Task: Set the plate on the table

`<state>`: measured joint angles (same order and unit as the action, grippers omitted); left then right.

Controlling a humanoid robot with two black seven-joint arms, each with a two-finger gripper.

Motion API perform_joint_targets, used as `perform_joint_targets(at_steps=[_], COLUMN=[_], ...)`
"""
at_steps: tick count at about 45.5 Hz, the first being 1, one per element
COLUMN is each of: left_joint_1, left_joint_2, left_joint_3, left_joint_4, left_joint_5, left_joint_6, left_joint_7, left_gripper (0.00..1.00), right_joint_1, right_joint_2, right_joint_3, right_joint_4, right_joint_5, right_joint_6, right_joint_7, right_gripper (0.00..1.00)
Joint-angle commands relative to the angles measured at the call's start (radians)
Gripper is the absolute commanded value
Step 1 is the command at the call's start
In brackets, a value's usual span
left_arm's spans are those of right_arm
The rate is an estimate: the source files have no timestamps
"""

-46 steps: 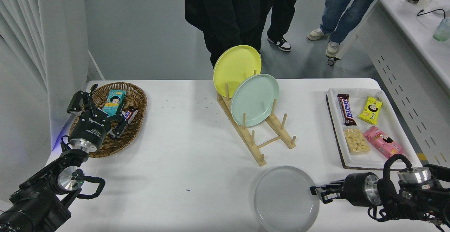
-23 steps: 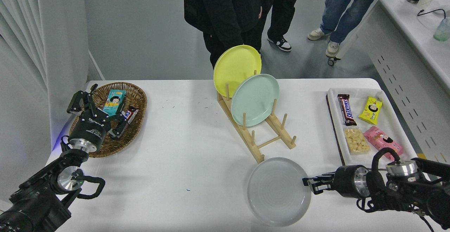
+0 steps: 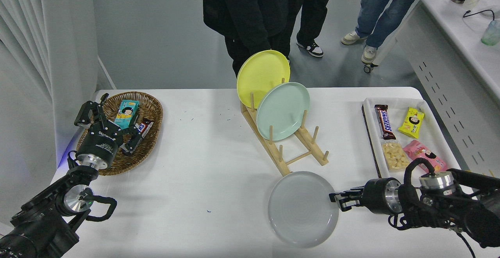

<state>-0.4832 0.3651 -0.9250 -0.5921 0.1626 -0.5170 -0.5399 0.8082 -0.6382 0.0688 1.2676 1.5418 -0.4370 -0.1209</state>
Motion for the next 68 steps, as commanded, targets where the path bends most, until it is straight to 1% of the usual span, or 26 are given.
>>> perform_joint_targets(at_steps=[1,8,32,33,34,35,36,42,43,45,46,68], left_joint_1=[0.0,0.0,0.0,0.0,0.0,0.0,0.0,0.0,0.0,0.0,0.0,0.0], left_joint_2=[0.0,0.0,0.0,0.0,0.0,0.0,0.0,0.0,0.0,0.0,0.0,0.0], left_joint_3=[0.0,0.0,0.0,0.0,0.0,0.0,0.0,0.0,0.0,0.0,0.0,0.0], left_joint_4=[0.0,0.0,0.0,0.0,0.0,0.0,0.0,0.0,0.0,0.0,0.0,0.0], left_joint_5=[0.0,0.0,0.0,0.0,0.0,0.0,0.0,0.0,0.0,0.0,0.0,0.0], left_joint_6=[0.0,0.0,0.0,0.0,0.0,0.0,0.0,0.0,0.0,0.0,0.0,0.0], left_joint_7=[0.0,0.0,0.0,0.0,0.0,0.0,0.0,0.0,0.0,0.0,0.0,0.0], left_gripper=[0.98,0.98,0.98,0.98,0.98,0.98,0.98,0.98,0.98,0.98,0.98,0.98], right_joint_1=[0.003,0.009,0.02,0.023,0.025,0.025,0.025,0.026,0.026,0.028,0.029,0.117], right_joint_2=[0.028,0.031,0.032,0.032,0.032,0.034,0.034,0.04,0.044,0.048,0.048,-0.006], right_joint_3=[-0.007,-0.012,-0.03,-0.03,-0.03,-0.03,-0.03,-0.03,-0.03,-0.033,-0.035,-0.047], right_joint_4=[-0.002,-0.008,-0.027,-0.027,-0.027,-0.027,-0.028,-0.027,-0.027,-0.028,-0.028,-0.013], right_joint_5=[-0.008,-0.009,-0.026,-0.026,-0.026,-0.028,-0.028,-0.038,-0.045,-0.054,-0.06,-0.075], right_joint_6=[-0.022,-0.045,-0.062,-0.065,-0.066,-0.066,-0.071,-0.103,-0.106,-0.106,-0.108,-0.117], right_joint_7=[0.0,0.0,0.0,0.0,0.0,0.001,0.001,0.001,0.001,0.001,0.001,-0.005], right_gripper=[0.0,0.0,0.0,0.05,0.2,0.53,0.83,0.86,0.88,0.99,1.0,1.0])
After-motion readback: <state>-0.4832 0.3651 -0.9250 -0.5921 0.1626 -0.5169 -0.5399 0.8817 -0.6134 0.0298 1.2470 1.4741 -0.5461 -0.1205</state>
